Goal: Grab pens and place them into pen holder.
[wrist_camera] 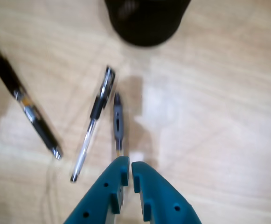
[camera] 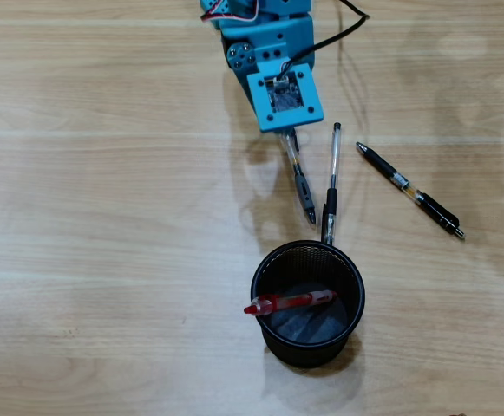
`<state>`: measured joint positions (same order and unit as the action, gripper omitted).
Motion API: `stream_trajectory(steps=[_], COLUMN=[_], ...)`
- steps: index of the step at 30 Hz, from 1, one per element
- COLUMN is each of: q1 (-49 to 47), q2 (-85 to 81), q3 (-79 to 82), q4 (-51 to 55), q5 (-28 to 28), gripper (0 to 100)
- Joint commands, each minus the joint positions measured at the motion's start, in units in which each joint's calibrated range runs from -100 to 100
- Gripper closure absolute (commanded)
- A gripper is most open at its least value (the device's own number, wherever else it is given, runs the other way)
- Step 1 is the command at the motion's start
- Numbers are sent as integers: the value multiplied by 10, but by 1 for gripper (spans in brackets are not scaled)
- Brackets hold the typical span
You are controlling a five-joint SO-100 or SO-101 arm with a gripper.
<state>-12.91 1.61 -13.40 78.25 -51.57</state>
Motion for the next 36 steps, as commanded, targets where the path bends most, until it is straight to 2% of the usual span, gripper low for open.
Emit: stream_trajectory(steps=[1,10,21,27,31,36], q1=[-11,-83,-73,-82,-87,-88], q2=[-37,-32,3,61,100,136], q3=[-4,56,128,129,129,128], q4=[33,29,26,-72,-121,-131], q5=[3,-3,-3,0,-3,-3], gripper=[98,98,96,84,84,84])
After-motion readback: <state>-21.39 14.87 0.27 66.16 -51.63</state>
